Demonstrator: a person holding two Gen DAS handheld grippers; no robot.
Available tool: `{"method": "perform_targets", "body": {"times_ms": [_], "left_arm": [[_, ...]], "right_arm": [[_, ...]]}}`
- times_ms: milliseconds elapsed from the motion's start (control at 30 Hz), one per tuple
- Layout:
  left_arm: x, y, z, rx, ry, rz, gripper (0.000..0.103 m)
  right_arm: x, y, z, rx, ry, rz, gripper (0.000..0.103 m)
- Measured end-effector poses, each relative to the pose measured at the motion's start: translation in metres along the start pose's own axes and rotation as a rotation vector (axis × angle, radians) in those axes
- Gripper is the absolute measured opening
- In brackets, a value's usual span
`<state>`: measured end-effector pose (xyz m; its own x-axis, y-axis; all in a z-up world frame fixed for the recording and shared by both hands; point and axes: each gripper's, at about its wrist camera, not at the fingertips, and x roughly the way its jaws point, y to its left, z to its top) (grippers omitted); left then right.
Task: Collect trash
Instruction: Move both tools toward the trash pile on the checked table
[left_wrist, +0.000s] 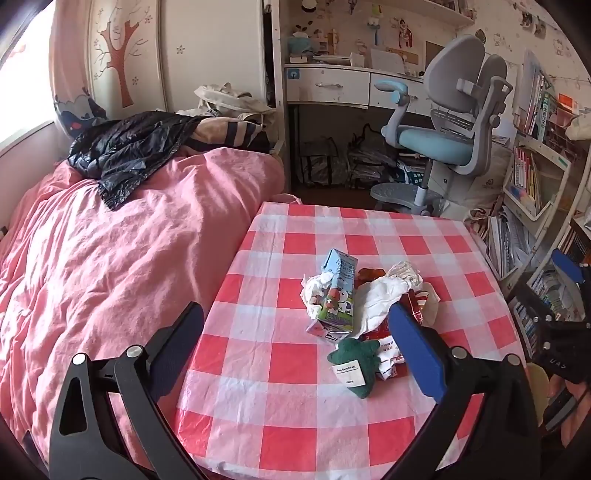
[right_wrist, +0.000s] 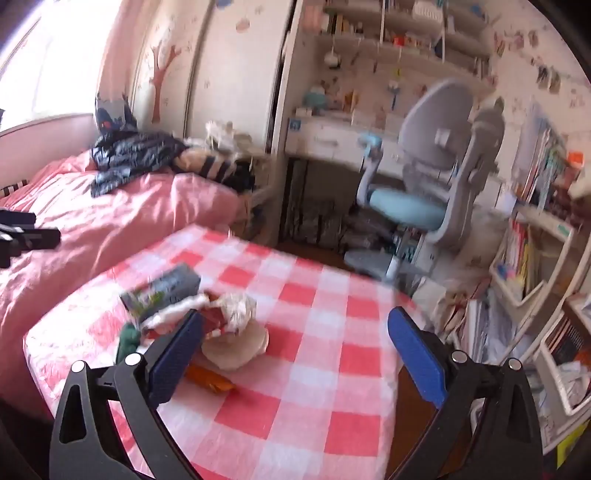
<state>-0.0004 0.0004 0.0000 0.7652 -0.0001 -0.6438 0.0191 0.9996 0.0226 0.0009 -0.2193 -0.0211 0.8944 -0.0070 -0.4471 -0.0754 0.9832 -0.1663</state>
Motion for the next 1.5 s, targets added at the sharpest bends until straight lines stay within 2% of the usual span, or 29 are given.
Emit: {"method": "perform_targets", "body": {"times_ms": [100, 233, 400, 600, 667, 800, 900, 1300, 1500], "left_arm": [[0.0, 0.0, -0.001, 0.006, -0.005, -0.004, 0.097], [0.001, 0.002, 0.0, -0.017, -0.012, -0.001, 0.097], [0.004, 0.002, 0.002, -0.037, -0.016, -0.009, 0.097], [0.008, -0.003, 0.003, -0.04, -0.009, -0.028, 0.097], [0.008, -0.004, 0.002, -0.013, -0.013, -0.007, 0.097], [0.009, -0.005, 0.002, -0.047, -0.011, -0.041, 0.097], [0.01, -0.005, 0.001, -0.061, -0.003, -0.054, 0.097], [0.014, -0.005, -0.004, 0.001, 0.011, -0.011, 0.097], [0.013, -0.006, -0.004, -0.001, 0.028, -0.023, 0.097]], "right_arm": [[-0.009, -0.006, 0.004, 0.067, -0.029, 0.045, 0.096], [-0.016, -0.005, 0.008, 0.086, -0.087, 0.055, 0.096], [-0.025, -0.006, 0.007, 0.135, -0.117, 0.078, 0.096], [-0.018, -0.001, 0.005, 0.112, -0.065, 0.085, 0.096], [-0.018, 0.0, 0.005, 0.118, -0.057, 0.08, 0.096], [-0.026, 0.006, 0.008, 0.1, -0.095, 0.073, 0.096], [-0.026, 0.01, 0.009, 0.092, -0.09, 0.087, 0.096], [-0.016, 0.019, 0.008, 0.056, -0.047, 0.121, 0.096], [-0.014, 0.021, 0.008, 0.047, -0.032, 0.135, 0.096]]}}
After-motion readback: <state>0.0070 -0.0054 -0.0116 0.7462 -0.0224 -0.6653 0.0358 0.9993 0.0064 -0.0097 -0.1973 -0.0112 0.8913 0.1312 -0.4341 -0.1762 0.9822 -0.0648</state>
